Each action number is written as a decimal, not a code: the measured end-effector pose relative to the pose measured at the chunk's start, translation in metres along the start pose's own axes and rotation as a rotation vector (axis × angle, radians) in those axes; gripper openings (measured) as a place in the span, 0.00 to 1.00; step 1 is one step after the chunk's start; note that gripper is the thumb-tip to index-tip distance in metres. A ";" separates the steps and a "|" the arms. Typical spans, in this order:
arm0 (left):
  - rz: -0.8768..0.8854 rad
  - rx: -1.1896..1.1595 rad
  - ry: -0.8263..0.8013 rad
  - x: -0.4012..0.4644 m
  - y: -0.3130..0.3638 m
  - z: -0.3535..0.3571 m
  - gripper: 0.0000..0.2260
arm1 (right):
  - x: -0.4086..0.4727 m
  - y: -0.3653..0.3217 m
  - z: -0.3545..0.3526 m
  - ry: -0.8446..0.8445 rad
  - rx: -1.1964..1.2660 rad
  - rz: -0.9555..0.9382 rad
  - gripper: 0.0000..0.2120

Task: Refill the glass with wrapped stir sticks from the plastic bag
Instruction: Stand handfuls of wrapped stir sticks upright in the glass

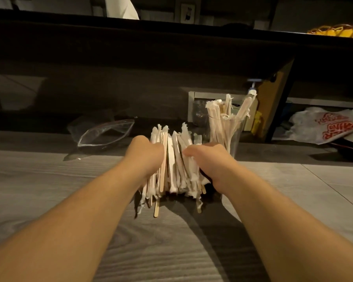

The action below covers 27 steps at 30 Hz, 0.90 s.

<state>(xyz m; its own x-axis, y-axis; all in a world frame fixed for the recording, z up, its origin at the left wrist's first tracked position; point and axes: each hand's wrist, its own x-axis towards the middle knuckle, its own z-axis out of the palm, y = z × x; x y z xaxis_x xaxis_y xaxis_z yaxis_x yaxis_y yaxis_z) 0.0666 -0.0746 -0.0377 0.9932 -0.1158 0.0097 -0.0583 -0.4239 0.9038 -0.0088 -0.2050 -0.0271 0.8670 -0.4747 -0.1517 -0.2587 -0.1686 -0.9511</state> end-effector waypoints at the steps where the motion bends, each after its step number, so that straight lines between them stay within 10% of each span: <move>1: 0.012 -0.006 0.015 0.001 -0.001 0.000 0.13 | 0.002 0.000 -0.001 0.010 0.008 -0.021 0.09; 8: 0.096 -0.107 0.070 0.000 -0.004 0.000 0.13 | 0.001 0.000 -0.004 0.073 0.044 -0.157 0.30; 17: 0.353 -0.260 0.183 -0.009 0.008 -0.008 0.17 | 0.002 0.008 0.000 0.125 -0.201 -0.473 0.02; 27: 0.618 -0.493 0.275 -0.019 0.014 -0.016 0.15 | -0.007 -0.005 -0.007 0.160 0.131 -0.768 0.12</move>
<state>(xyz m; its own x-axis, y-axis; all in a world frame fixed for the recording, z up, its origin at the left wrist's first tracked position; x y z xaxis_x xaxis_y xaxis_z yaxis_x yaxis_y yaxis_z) 0.0481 -0.0640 -0.0183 0.7900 0.0516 0.6110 -0.6129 0.0930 0.7847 -0.0165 -0.2065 -0.0193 0.7086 -0.3867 0.5902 0.4471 -0.4009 -0.7996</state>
